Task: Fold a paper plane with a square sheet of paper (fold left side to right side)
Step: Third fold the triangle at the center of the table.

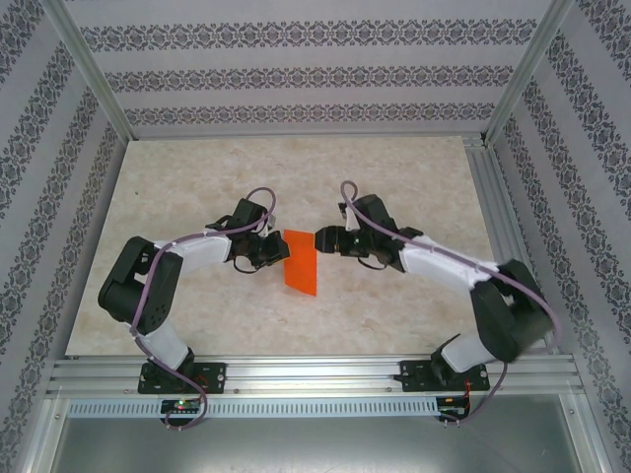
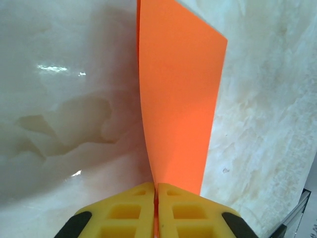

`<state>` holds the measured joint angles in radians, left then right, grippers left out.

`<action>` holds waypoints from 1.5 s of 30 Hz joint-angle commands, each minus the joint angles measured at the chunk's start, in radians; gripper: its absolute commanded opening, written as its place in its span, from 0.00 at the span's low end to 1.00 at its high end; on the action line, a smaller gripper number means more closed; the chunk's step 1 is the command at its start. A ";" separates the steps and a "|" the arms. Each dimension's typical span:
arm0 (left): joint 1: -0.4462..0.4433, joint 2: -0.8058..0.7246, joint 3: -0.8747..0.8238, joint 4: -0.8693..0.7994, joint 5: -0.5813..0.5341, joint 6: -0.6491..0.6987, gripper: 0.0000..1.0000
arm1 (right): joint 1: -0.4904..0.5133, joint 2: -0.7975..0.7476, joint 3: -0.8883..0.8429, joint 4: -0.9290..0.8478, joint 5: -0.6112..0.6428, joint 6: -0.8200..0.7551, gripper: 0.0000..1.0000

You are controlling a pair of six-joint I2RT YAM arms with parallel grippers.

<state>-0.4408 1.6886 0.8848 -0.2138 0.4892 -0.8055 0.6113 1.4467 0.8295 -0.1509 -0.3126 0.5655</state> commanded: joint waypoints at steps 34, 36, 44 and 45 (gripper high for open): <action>-0.053 -0.006 -0.018 0.016 -0.008 -0.084 0.04 | 0.546 0.219 0.138 -0.137 0.588 -0.549 0.36; -0.053 -0.003 -0.018 0.014 -0.009 -0.081 0.04 | 0.528 0.200 0.127 -0.130 0.553 -0.546 0.27; -0.053 0.008 -0.013 0.000 -0.004 -0.062 0.04 | 0.438 0.162 0.092 -0.105 0.355 -0.534 0.00; -0.054 0.009 -0.013 -0.001 -0.003 -0.059 0.04 | 0.423 0.158 0.087 -0.096 0.318 -0.531 0.00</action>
<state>-0.4808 1.6859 0.8692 -0.2123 0.4850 -0.8913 1.0615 1.6314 0.9379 -0.2867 0.1238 0.0177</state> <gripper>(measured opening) 0.069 0.044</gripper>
